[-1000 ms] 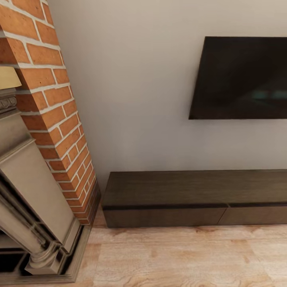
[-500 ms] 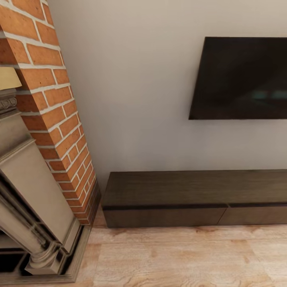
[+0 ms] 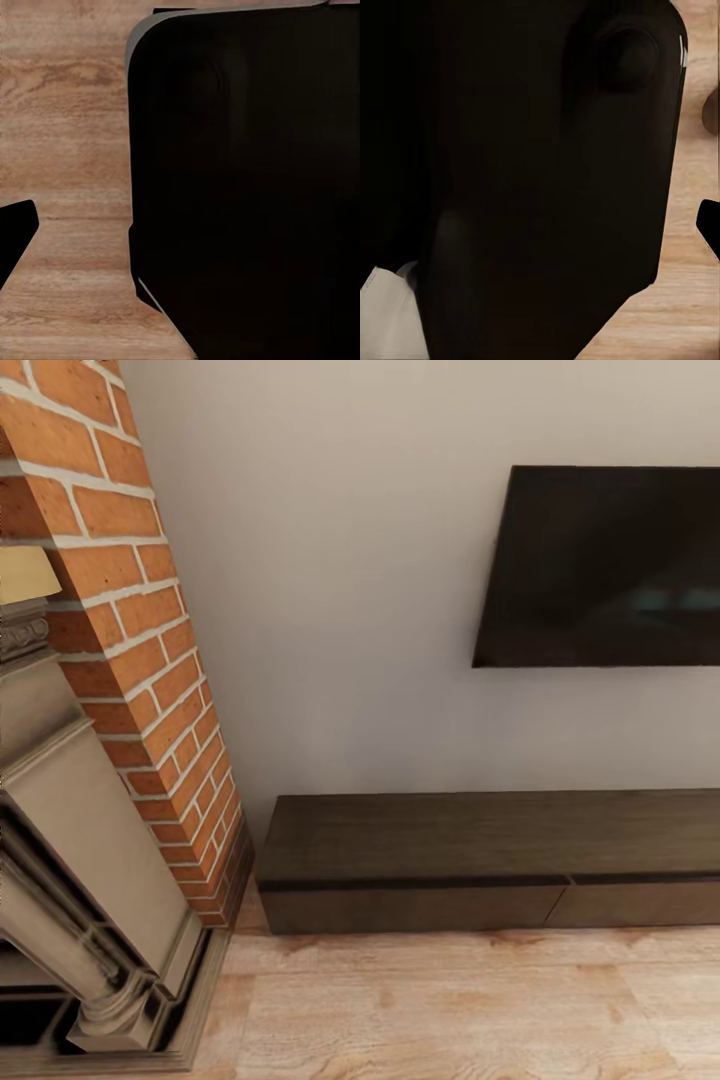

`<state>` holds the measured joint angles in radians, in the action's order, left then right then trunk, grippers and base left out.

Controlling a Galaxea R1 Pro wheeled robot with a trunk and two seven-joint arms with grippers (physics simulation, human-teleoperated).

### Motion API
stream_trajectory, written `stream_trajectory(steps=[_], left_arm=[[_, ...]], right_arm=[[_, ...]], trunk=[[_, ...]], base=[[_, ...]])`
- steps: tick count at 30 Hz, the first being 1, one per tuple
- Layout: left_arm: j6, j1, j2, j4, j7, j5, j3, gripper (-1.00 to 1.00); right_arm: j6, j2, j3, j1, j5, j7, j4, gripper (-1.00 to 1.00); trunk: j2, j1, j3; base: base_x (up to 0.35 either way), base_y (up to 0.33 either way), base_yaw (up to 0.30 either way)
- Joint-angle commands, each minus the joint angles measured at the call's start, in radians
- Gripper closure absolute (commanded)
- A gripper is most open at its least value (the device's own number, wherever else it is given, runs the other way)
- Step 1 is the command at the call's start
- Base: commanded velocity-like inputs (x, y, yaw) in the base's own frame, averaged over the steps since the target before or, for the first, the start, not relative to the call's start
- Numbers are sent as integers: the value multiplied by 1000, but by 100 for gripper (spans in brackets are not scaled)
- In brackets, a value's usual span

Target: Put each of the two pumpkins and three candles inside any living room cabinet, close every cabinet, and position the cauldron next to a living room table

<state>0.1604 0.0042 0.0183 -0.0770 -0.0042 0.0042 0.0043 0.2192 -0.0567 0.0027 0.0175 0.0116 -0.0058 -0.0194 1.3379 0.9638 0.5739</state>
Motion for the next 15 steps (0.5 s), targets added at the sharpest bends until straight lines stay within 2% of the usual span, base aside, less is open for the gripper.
stream_trajectory(steps=[1, 7, 15], left_arm=[[1, 0, 0, -1, 0, 0, 0, -100], [1, 0, 1, -1, 0, 1, 0, -100], [1, -6, 0, -9, 1, 0, -1, -100]], right_arm=[[17, 0, 0, 1, 1, -1, -2, -100], [60, -2, -1, 1, 0, -2, -2, -100], [64, 1, -1, 1, -7, -4, -2, -100]], trunk=[[-7, -4, -3], [-49, -27, -21], [-105, -58, -46]], base=[[0, 0, 0], [0, 0, 0], [0, 0, 0]])
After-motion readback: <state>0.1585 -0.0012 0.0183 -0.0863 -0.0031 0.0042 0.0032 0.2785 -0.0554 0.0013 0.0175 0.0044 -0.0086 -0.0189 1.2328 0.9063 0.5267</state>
